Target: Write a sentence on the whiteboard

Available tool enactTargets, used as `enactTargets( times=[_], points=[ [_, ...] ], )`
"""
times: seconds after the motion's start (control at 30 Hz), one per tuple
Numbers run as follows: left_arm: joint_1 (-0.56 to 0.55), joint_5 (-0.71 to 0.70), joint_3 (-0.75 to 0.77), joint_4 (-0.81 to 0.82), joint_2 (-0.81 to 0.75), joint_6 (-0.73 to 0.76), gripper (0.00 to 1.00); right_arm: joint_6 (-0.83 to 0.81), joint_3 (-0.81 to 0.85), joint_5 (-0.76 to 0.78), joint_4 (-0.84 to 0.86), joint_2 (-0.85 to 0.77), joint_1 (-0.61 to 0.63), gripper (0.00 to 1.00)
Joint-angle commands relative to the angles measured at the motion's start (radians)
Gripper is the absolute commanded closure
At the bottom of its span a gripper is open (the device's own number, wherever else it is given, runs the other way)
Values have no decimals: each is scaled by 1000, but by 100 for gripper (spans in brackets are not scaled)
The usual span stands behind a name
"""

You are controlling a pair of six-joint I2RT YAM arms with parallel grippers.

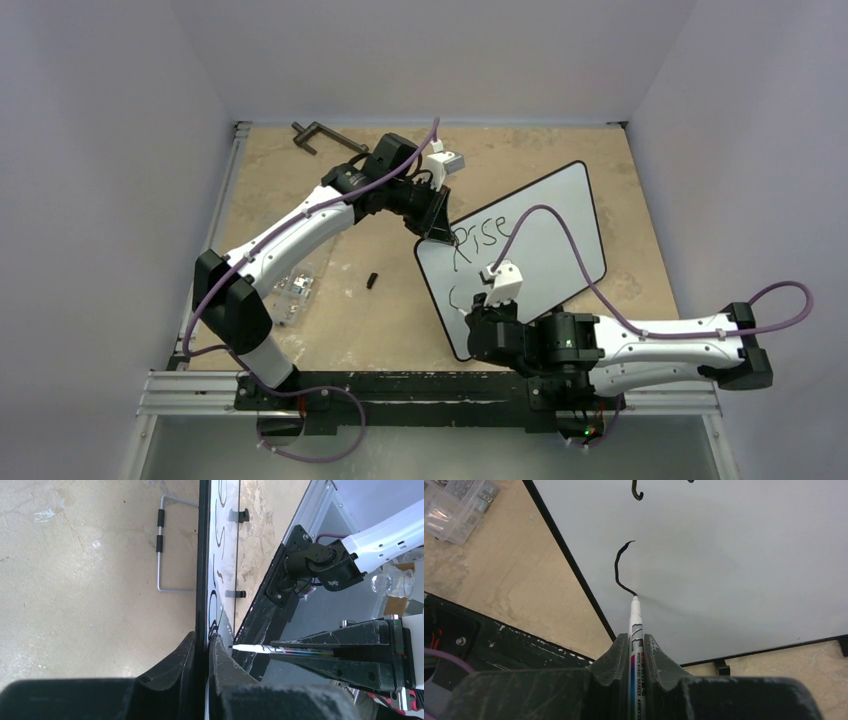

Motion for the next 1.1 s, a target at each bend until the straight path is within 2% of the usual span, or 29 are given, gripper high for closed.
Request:
enactTargets(
  times=[0.0,0.23,0.73,1.07],
  points=[
    [20,-118,21,58,-13,33,100,25,64,95,-54,35,-5,100],
    [20,-116,19,58,-13,33,100,-1,127,150,-83,80,-20,100],
    [20,-128,21,52,-15,35,100,-194,171,133,94,115,-69,100],
    [27,-161,28,33,-9,39,100,-214,174,121,117,125,-79,100]
  ],
)
